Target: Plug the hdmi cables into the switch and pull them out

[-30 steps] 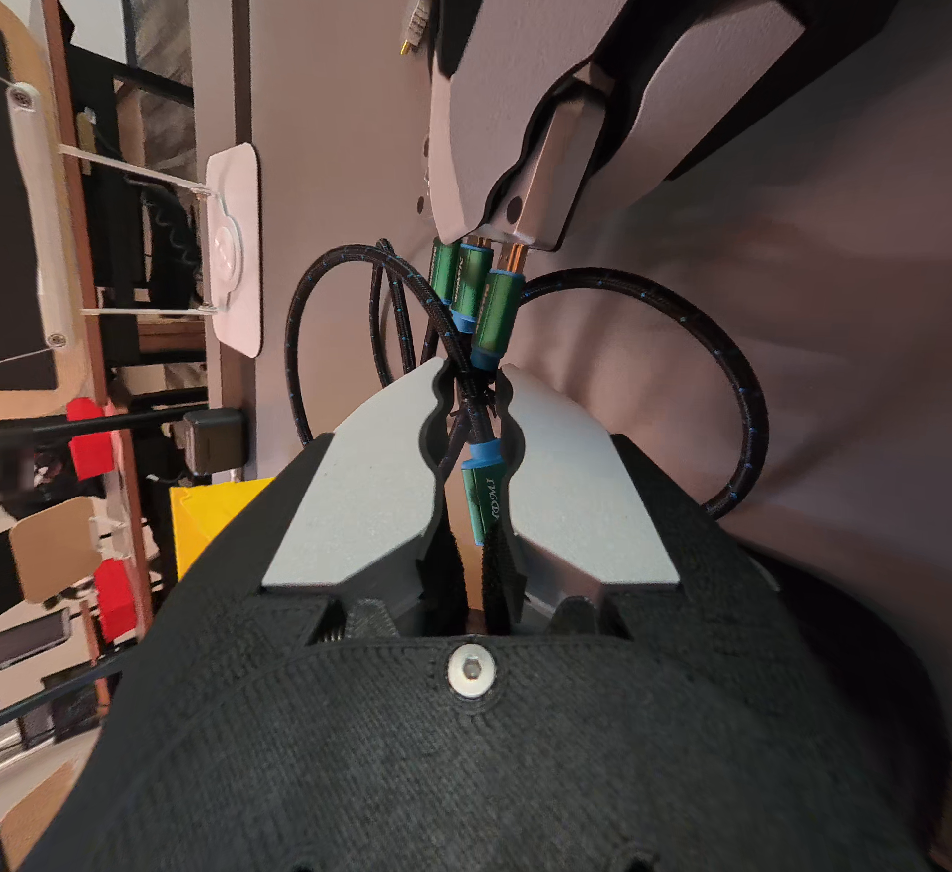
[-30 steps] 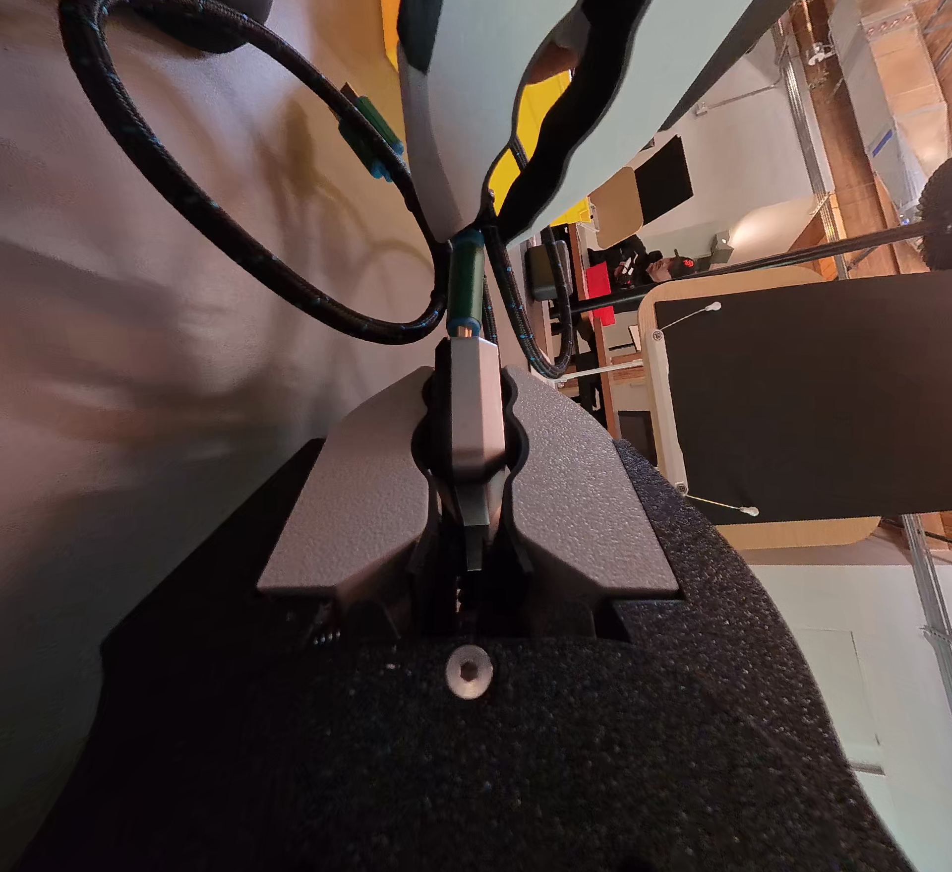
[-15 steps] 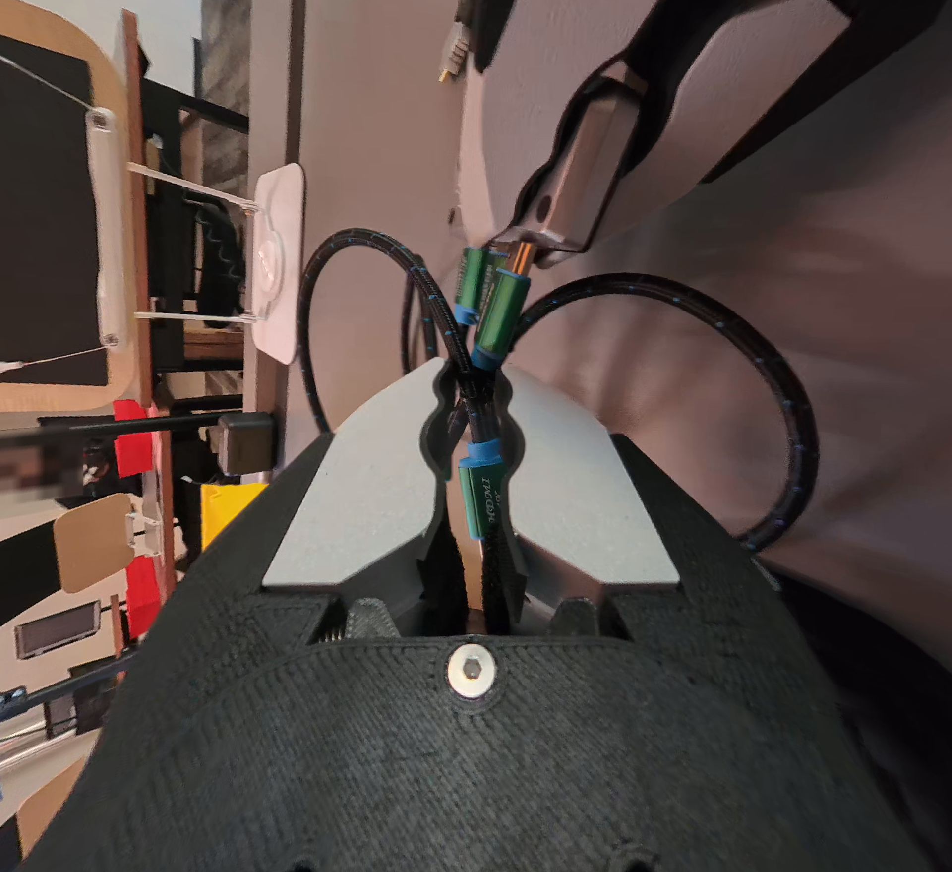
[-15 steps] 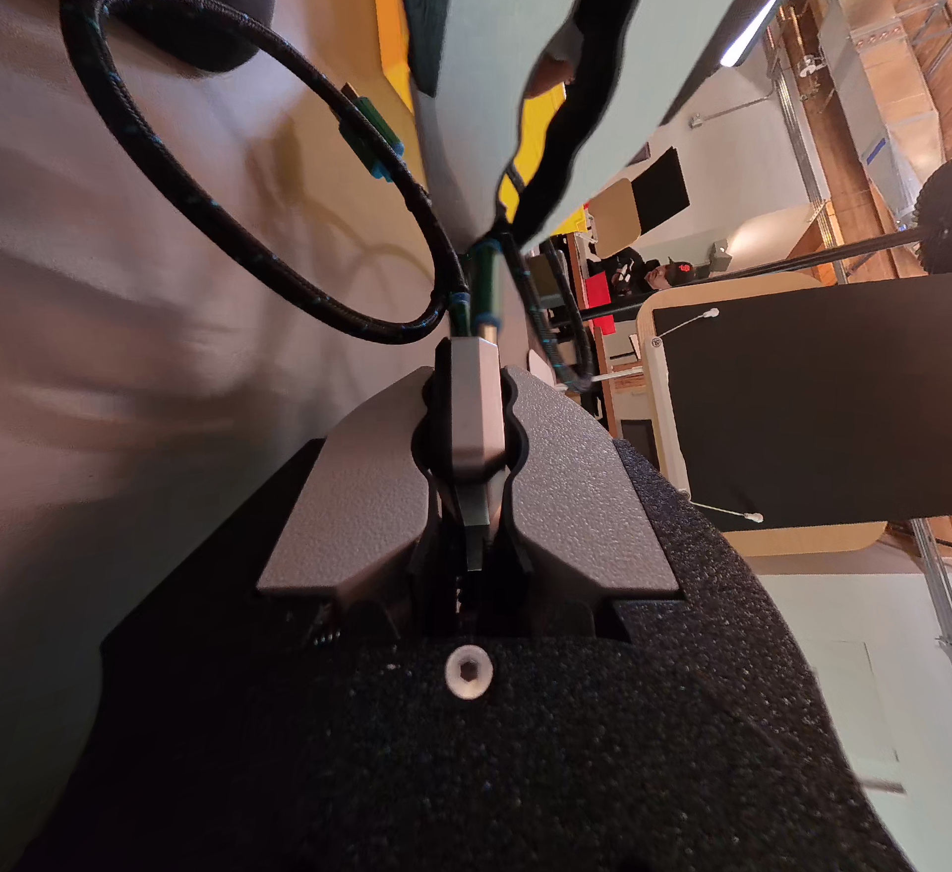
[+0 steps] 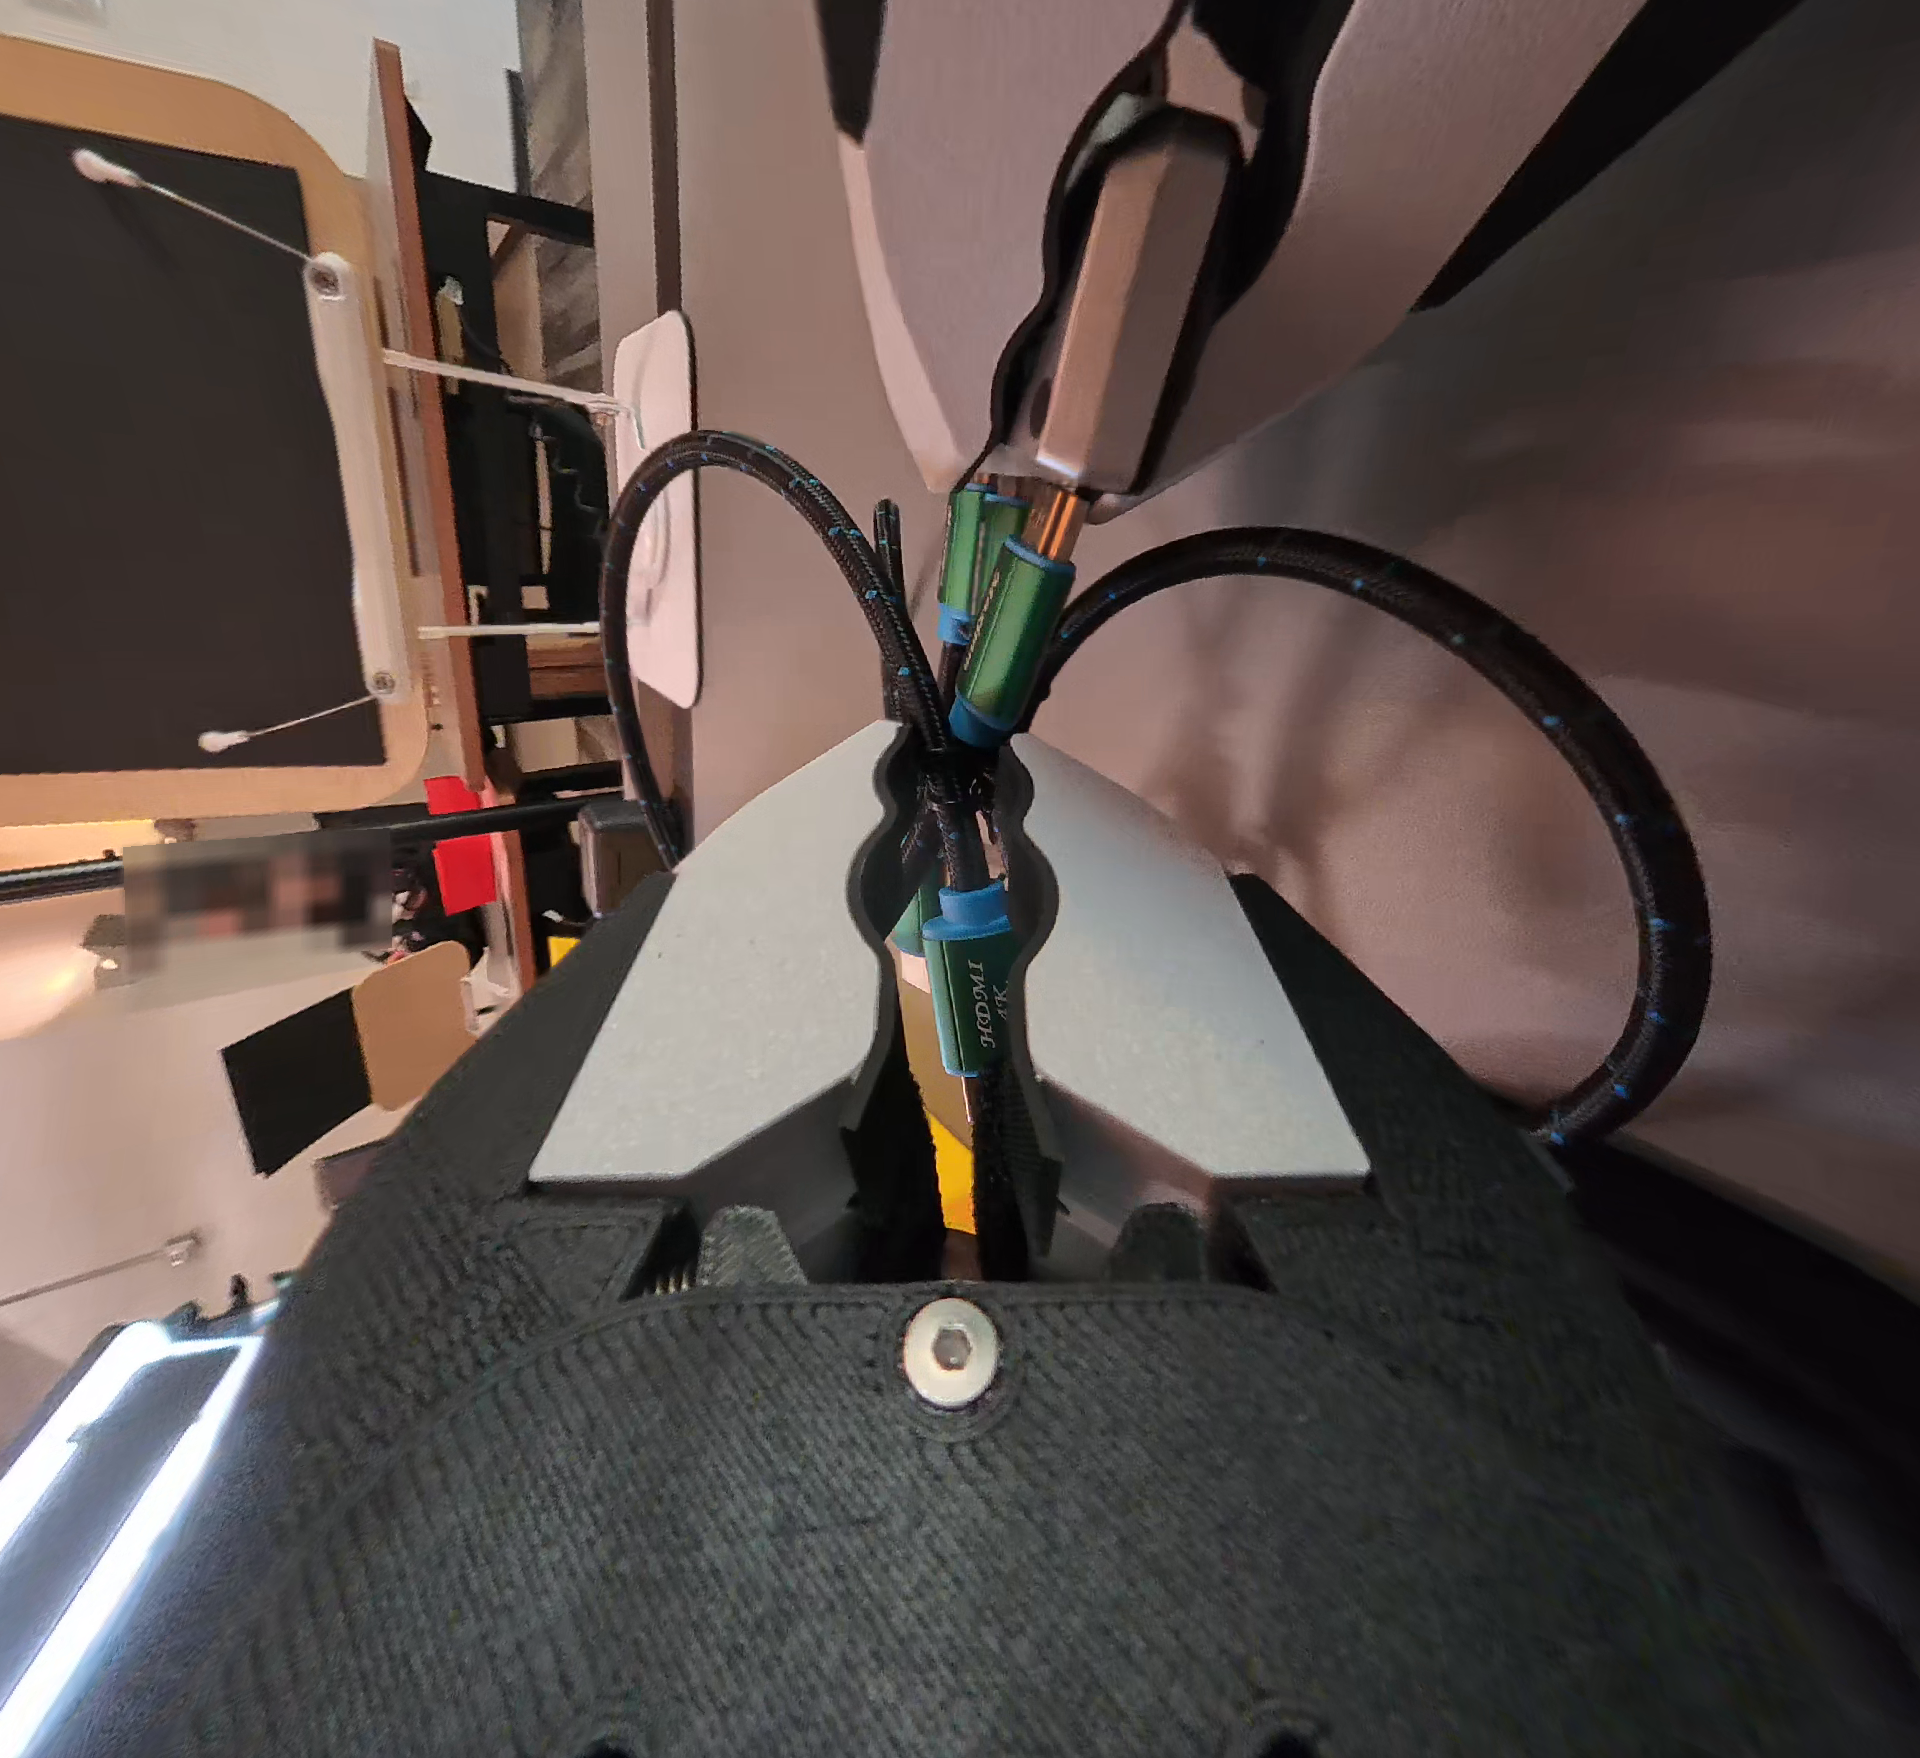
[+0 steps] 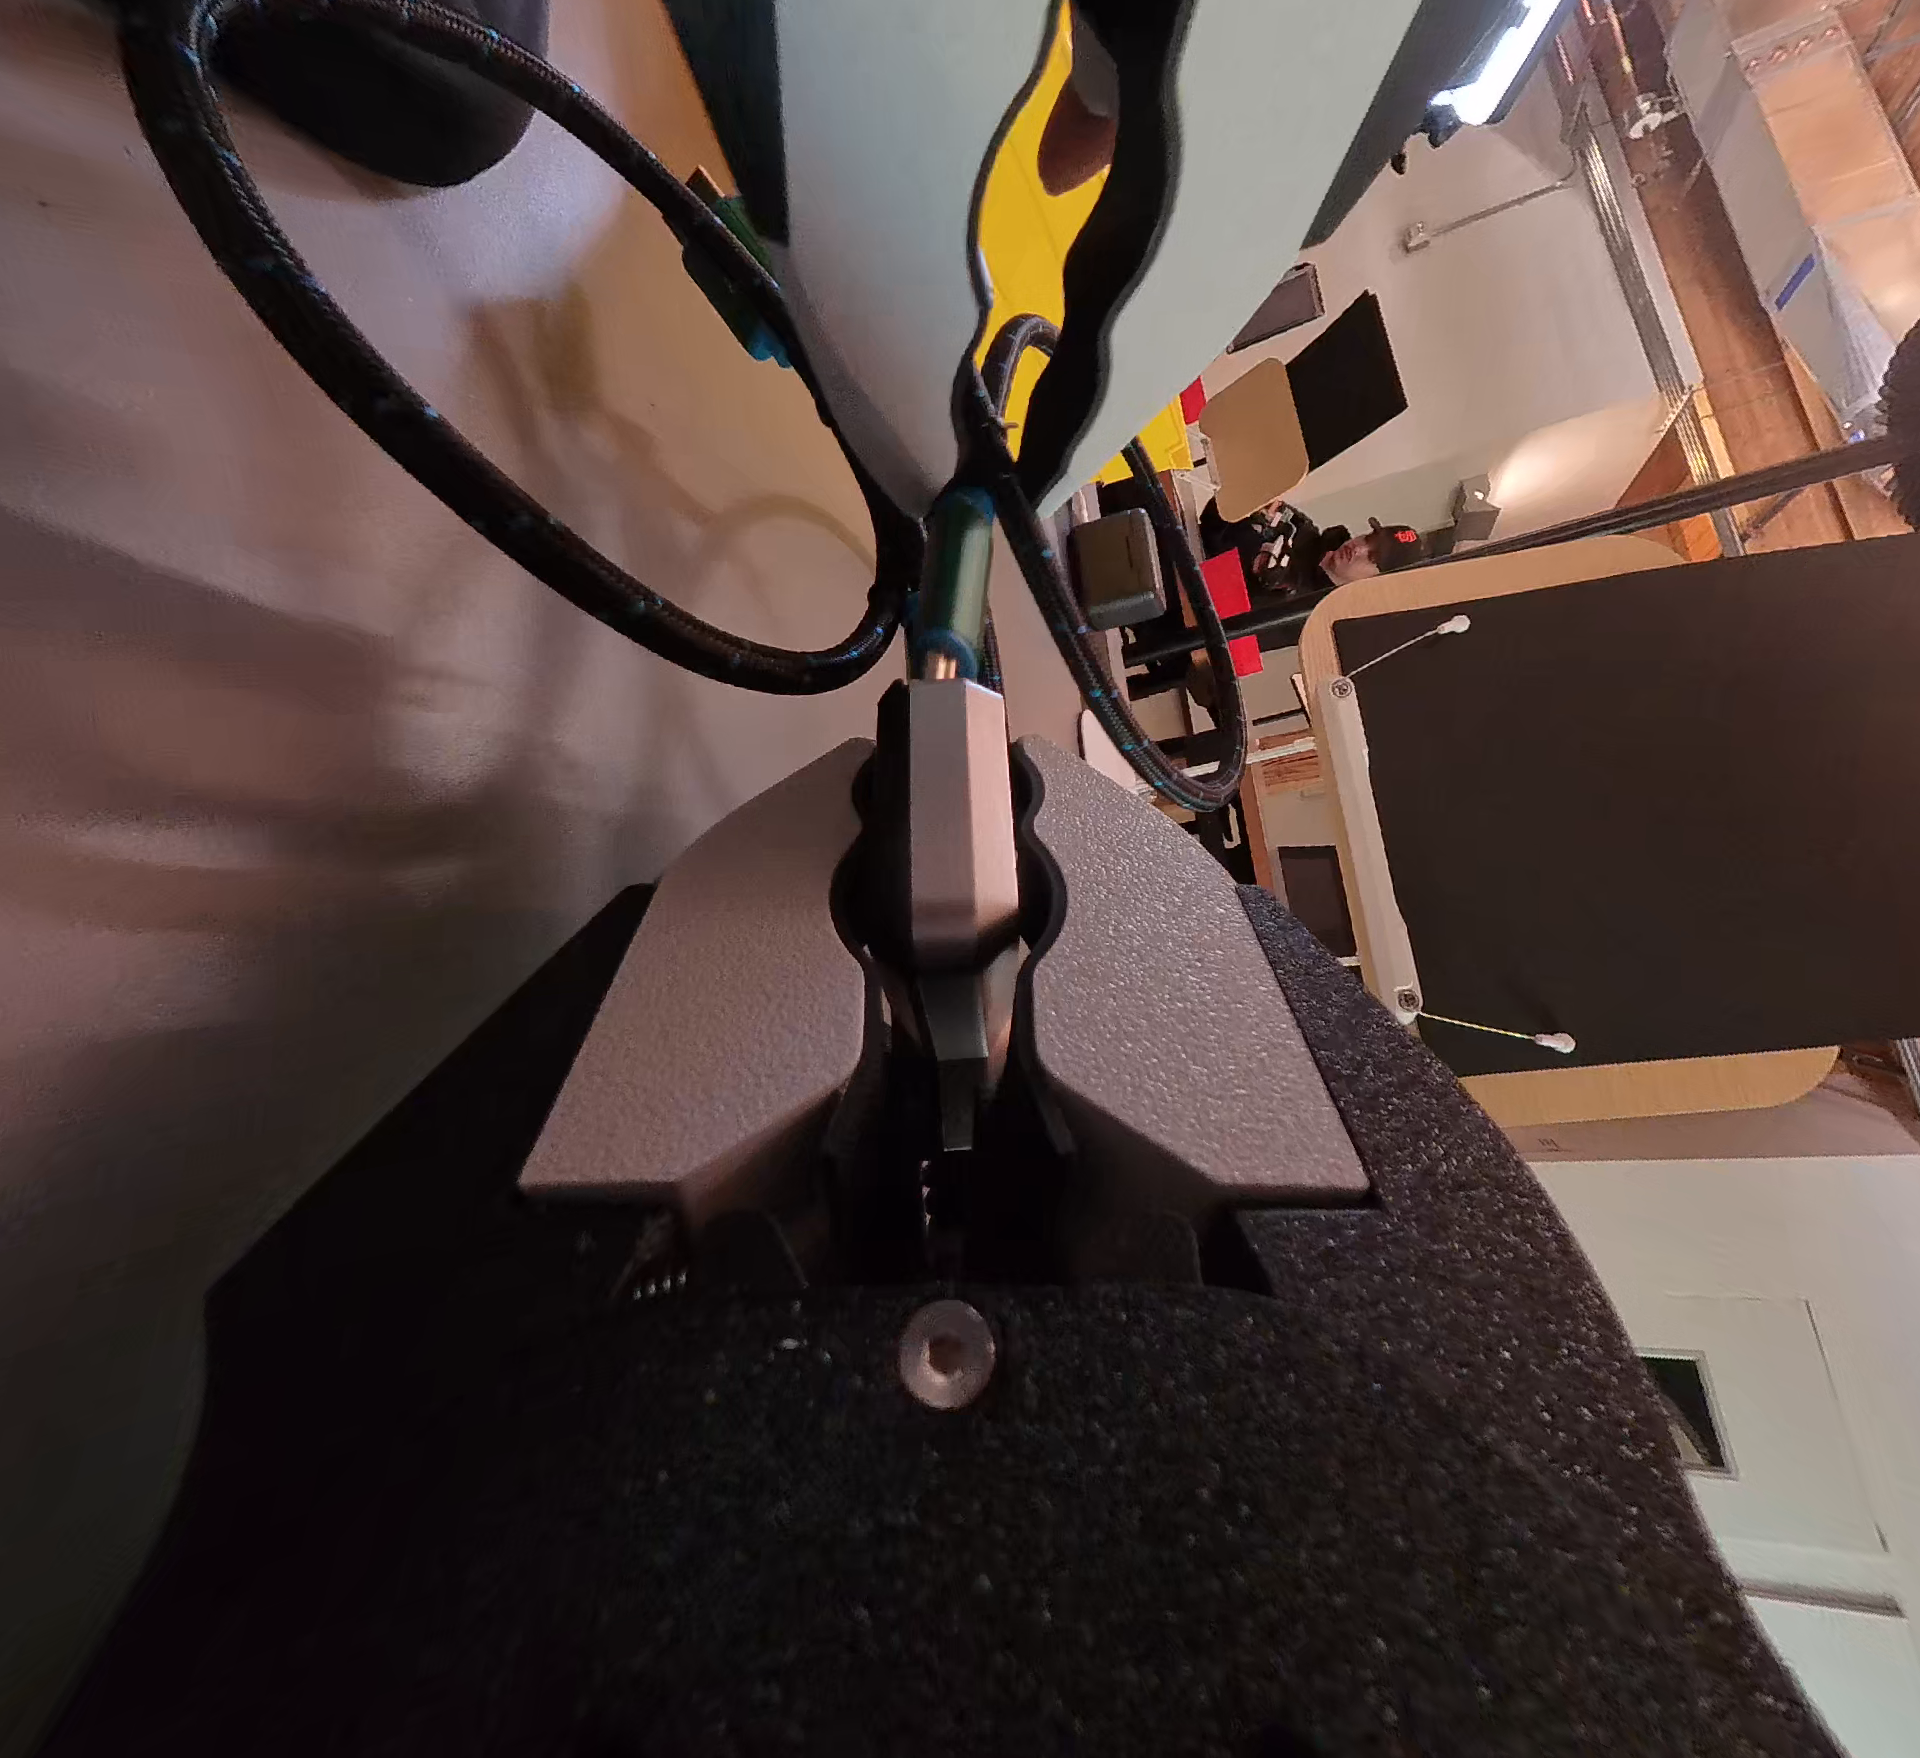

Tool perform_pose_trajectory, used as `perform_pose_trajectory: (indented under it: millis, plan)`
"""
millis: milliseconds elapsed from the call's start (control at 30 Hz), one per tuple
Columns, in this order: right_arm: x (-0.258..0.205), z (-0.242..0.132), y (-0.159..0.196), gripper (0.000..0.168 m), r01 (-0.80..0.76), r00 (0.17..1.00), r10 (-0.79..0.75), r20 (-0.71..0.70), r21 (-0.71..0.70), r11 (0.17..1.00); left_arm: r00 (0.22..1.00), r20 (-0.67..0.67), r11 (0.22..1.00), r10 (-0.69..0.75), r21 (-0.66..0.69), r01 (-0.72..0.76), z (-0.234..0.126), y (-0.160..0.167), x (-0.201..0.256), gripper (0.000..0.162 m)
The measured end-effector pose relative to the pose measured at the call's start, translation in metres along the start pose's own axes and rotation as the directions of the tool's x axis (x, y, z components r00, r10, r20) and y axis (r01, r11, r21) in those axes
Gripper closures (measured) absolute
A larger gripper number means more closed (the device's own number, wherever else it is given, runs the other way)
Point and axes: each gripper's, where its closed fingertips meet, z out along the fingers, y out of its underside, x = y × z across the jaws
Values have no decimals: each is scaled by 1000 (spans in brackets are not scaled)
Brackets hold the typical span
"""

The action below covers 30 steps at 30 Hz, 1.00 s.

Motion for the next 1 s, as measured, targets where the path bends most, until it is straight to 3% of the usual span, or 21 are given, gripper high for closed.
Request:
perform_pose_trajectory:
  millis: [100, 367, 1000]
  plan:
    - [0, 0, 1, 148, 0, 1000, 0, 1, -6, 1000, 999, 21, 999, 25, -29, -24, 2, 1, 3, 148]
    - [-2, 0, 1, 148, 24, 1000, -24, 3, -11, 1000, 997, 6, 997, -71, -16, 71, -1, 1, 3, 148]
    - [-1, 1, 3, 148, 26, 1000, -26, 4, -29, 999, 998, 1, 997, -67, -26, 67, -2, -2, 9, 148]
